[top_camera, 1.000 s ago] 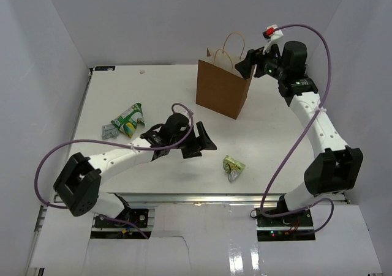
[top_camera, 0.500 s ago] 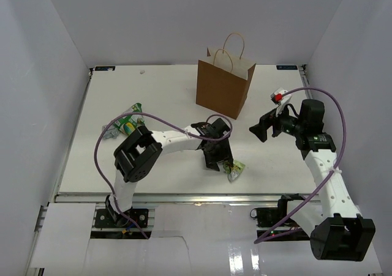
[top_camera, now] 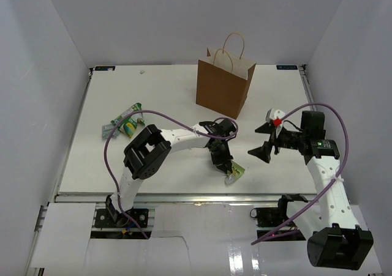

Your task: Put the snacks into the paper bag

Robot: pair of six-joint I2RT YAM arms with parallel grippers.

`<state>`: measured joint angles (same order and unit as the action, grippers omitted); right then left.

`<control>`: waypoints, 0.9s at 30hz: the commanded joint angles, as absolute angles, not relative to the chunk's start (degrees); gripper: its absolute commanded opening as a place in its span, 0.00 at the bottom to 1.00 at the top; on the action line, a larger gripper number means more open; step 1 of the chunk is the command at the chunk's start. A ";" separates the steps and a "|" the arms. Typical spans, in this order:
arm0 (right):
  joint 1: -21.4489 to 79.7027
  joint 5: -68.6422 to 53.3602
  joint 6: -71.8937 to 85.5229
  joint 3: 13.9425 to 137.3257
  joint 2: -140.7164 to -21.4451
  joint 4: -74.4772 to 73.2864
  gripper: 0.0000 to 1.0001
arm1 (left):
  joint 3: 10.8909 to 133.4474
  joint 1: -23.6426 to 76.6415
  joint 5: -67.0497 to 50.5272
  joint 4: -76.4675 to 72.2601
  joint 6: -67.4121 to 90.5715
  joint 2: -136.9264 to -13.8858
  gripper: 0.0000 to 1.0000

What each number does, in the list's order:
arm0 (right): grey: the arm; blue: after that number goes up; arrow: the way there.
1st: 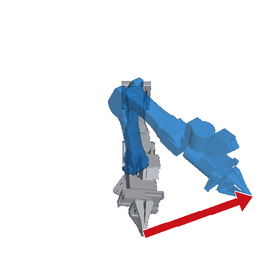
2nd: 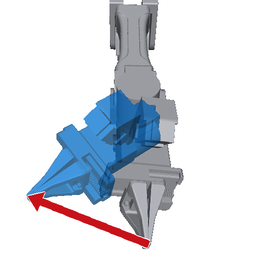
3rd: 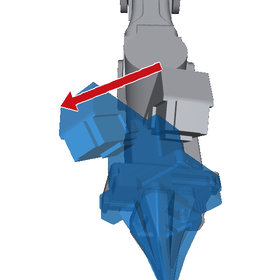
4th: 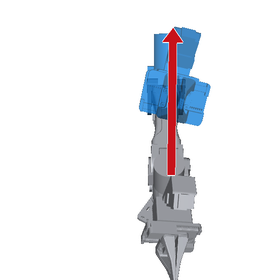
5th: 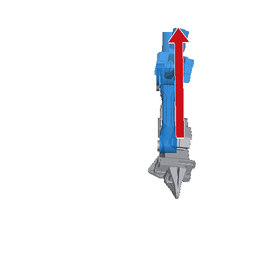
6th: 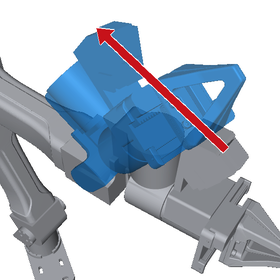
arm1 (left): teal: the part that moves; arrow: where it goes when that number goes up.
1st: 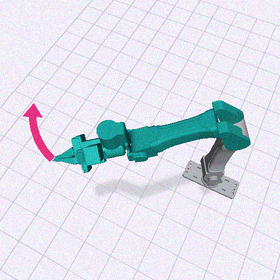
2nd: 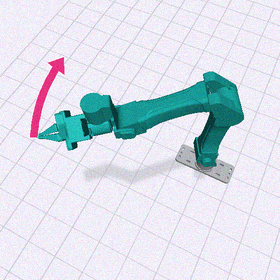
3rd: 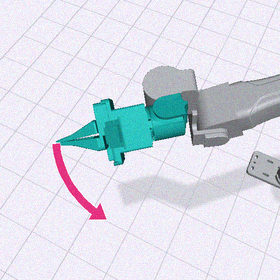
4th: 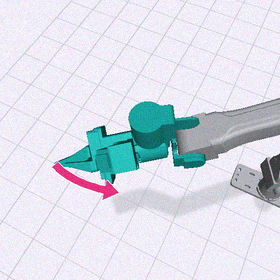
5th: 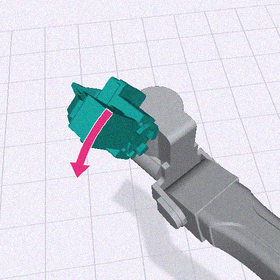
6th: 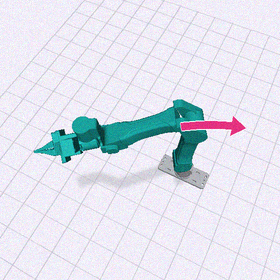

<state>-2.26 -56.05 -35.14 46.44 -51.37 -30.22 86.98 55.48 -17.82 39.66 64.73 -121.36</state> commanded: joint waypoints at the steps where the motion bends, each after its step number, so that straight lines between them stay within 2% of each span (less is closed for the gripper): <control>1: -1.59 -72.16 -73.63 49.13 -51.24 -59.52 0.98 | 87.28 55.63 -14.07 42.36 63.38 -120.59 0.10; 2: -0.97 -70.77 -90.97 49.22 -51.68 -65.33 0.98 | 87.36 55.63 -13.54 42.10 62.67 -119.89 0.08; 3: -0.10 -68.49 -97.67 48.52 -51.94 -72.96 0.98 | 87.19 55.46 -13.27 41.93 61.19 -118.58 0.07; 7: 4.83 -56.01 -110.73 43.52 -49.15 -73.40 0.98 | 84.03 53.97 -20.46 34.90 58.01 -114.97 0.04; 13: 11.68 -43.52 -99.42 30.96 -39.65 -46.38 0.94 | 81.13 52.65 -28.82 31.30 53.97 -111.98 0.02; 16: 13.44 -41.49 -98.61 28.57 -40.60 -41.41 0.94 | 79.55 51.68 -31.55 30.59 53.26 -109.35 0.02; 22: 22.93 -35.78 -89.85 22.60 -36.75 -27.79 0.93 | 77.78 50.54 -37.17 28.13 53.70 -107.75 0.02; 27: 30.31 -30.69 -83.94 20.57 -38.14 -17.87 0.96 | 77.35 50.62 -40.07 27.16 54.32 -107.84 0.02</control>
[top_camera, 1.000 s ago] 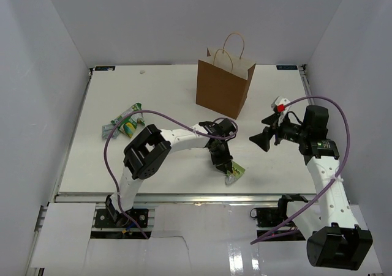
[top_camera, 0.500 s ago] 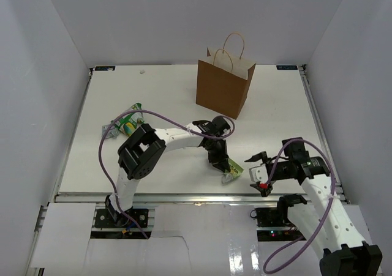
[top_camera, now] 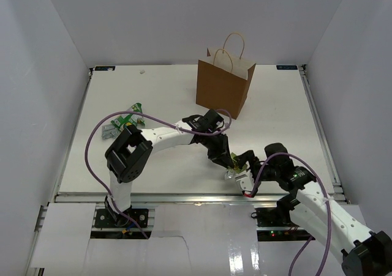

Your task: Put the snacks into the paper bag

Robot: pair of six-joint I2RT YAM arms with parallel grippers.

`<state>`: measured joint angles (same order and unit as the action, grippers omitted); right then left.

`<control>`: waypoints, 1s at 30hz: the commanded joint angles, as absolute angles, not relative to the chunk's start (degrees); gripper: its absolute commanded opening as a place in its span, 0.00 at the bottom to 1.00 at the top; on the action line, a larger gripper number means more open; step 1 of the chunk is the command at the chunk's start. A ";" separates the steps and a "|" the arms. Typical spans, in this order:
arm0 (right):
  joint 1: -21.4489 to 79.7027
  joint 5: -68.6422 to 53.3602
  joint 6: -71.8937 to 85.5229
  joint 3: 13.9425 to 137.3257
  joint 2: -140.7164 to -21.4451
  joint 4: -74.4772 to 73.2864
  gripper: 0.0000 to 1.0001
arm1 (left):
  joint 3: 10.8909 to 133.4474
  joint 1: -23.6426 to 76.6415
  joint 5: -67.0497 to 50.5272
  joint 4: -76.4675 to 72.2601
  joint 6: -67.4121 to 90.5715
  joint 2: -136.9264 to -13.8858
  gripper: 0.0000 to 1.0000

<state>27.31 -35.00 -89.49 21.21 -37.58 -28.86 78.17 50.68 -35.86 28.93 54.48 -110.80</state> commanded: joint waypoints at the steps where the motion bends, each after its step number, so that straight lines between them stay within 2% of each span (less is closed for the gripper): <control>1: 31.02 -30.15 -83.41 20.39 -38.75 -16.54 0.98 | 77.26 50.54 -40.43 26.90 54.40 -107.93 0.02; 2: 31.98 -29.71 -82.89 20.22 -39.19 -14.78 0.99 | 77.34 50.54 -40.78 26.72 54.40 -107.93 0.02; 5: 33.48 -27.60 -83.49 19.95 -41.39 -12.74 0.84 | 77.43 50.36 -42.10 26.02 54.49 -108.02 0.04; 6: 33.75 -27.08 -83.84 19.95 -42.35 -12.57 0.70 | 77.61 50.10 -42.36 25.84 54.49 -107.93 0.05; 7: 33.75 -27.07 -84.11 20.13 -42.62 -12.66 0.63 | 77.61 49.84 -42.80 25.84 54.58 -107.84 0.08; 8: 33.92 -27.07 -84.20 20.21 -42.80 -12.74 0.52 | 77.52 49.57 -42.89 25.75 54.58 -107.58 0.14; 9: 33.93 -27.16 -84.11 20.56 -42.63 -13.01 0.23 | 76.91 48.79 -42.98 25.66 54.75 -106.80 0.17; 10: 34.01 -27.16 -84.11 20.74 -42.45 -13.18 0.13 | 76.56 48.26 -43.07 25.49 54.84 -106.35 0.20; 11: 33.93 -27.25 -84.20 20.83 -42.28 -13.36 0.09 | 75.94 47.64 -43.07 25.23 55.02 -105.65 0.27; 12: 33.93 -27.51 -84.55 21.18 -42.01 -14.40 0.08 | 74.37 46.42 -43.24 23.75 55.19 -104.86 0.32; 13: 33.93 -28.21 -84.90 21.36 -41.92 -15.11 0.08 | 73.31 44.84 -43.68 21.73 56.07 -103.11 0.42; 17: 34.01 -30.23 -84.38 22.15 -41.31 -16.70 0.08 | 70.14 40.71 -43.07 20.30 56.34 -98.45 0.63; 20: 33.93 -31.90 -80.08 23.64 -40.96 -16.35 0.08 | 69.08 37.20 -40.88 20.04 54.41 -93.98 0.66; 24: 33.66 -33.22 -64.47 27.85 -42.70 -9.42 0.08 | 68.82 32.79 -34.73 21.35 49.93 -87.03 0.69; 27: 31.48 -32.44 -39.88 36.10 -47.08 -0.55 0.08 | 69.61 30.77 -24.49 25.29 44.59 -81.24 0.72; 28: 30.77 -31.56 -27.37 38.47 -48.59 2.60 0.08 | 69.78 30.67 -21.30 26.36 43.43 -79.73 0.77; 30: 28.67 -25.07 -15.44 47.60 -54.03 6.50 0.08 | 69.44 30.41 -12.07 29.00 40.70 -75.16 0.87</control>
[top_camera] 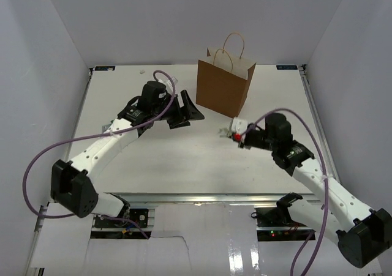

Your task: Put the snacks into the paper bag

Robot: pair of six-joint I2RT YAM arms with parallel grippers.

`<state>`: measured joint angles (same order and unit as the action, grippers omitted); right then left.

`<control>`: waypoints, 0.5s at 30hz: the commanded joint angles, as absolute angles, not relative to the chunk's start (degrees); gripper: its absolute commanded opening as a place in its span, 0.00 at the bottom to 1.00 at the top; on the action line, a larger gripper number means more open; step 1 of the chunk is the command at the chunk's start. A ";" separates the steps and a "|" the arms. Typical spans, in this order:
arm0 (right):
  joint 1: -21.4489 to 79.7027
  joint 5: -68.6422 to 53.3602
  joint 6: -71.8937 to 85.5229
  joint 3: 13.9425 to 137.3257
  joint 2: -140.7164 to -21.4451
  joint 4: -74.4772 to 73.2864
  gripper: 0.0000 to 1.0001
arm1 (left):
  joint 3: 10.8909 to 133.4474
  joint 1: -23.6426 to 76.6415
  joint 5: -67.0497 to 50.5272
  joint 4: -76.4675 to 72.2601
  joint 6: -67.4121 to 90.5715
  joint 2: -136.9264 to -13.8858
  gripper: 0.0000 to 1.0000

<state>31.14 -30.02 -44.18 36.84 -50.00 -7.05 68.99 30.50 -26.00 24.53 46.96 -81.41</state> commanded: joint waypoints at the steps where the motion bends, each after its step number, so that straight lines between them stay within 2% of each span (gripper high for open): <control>1: 27.70 -22.61 -10.33 51.38 -56.31 6.50 0.08 | 68.91 30.24 -9.26 29.44 40.35 -73.58 0.90; 3: 23.93 -17.59 2.68 62.42 -62.91 5.02 0.08 | 66.46 30.06 -2.24 29.97 39.82 -68.50 0.98; 5: 20.15 -14.42 10.94 72.79 -69.06 2.91 0.08 | 63.56 29.88 1.38 29.71 39.20 -65.32 0.98; 9: 16.09 -13.98 15.56 84.97 -78.46 2.20 0.08 | 59.60 29.53 5.18 30.06 39.11 -58.20 0.98; 15: 13.62 -15.55 11.79 91.76 -85.77 4.12 0.08 | 55.55 29.36 6.33 30.76 41.48 -54.85 0.98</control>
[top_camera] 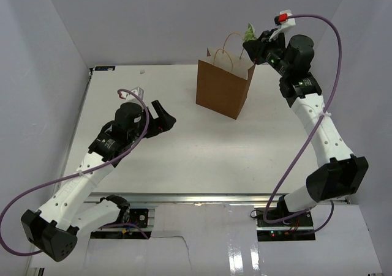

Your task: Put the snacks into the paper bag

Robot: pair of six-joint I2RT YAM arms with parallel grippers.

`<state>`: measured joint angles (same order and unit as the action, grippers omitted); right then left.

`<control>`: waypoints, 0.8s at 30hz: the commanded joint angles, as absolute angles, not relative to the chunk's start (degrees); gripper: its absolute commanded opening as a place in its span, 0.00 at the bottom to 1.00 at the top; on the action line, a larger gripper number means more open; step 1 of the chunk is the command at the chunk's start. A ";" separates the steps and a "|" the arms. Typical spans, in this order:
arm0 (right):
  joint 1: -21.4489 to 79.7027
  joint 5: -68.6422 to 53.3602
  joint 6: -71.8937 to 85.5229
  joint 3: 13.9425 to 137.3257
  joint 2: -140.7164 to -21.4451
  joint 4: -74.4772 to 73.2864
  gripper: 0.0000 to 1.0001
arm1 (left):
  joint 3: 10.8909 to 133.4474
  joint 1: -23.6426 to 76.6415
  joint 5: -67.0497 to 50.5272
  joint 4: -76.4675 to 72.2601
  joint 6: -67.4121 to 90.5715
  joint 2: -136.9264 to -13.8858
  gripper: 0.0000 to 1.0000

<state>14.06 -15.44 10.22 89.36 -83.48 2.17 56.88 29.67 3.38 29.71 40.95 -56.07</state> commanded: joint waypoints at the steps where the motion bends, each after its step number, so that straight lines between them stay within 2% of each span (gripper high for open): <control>1: 13.62 -17.12 10.91 91.76 -87.35 4.30 0.08 | 55.37 29.36 6.42 30.85 41.57 -54.76 0.98; 8: 13.54 -20.04 6.33 89.83 -91.76 2.46 0.09 | 56.78 29.36 6.33 31.46 40.69 -57.65 0.98; 9: 13.54 -20.30 5.63 89.74 -92.02 2.20 0.12 | 56.86 29.36 5.98 31.46 40.95 -58.18 0.98; 10: 13.54 -21.17 3.80 89.82 -92.72 1.59 0.23 | 56.87 29.27 5.63 31.46 41.22 -58.71 0.98; 12: 13.54 -21.09 2.64 90.26 -93.42 0.71 0.37 | 57.04 29.27 4.49 31.46 42.18 -60.46 0.98; 13: 13.54 -21.09 1.33 90.70 -93.60 0.27 0.52 | 56.95 29.27 4.31 31.55 42.54 -60.90 0.98; 16: 13.36 -21.53 0.27 91.49 -92.99 0.09 0.66 | 57.30 29.18 4.04 31.64 43.33 -62.49 0.98; 20: 12.48 -23.20 0.26 92.55 -91.41 -3.07 0.72 | 57.83 27.34 0.28 32.17 44.20 -65.29 0.98; 23: 8.54 -31.78 0.26 92.29 -89.22 -3.52 0.76 | 58.36 24.36 -2.09 34.10 44.56 -68.72 0.98; 24: 6.96 -40.60 0.26 91.50 -87.82 -3.52 0.77 | 58.53 22.17 -2.54 35.67 43.95 -70.56 0.98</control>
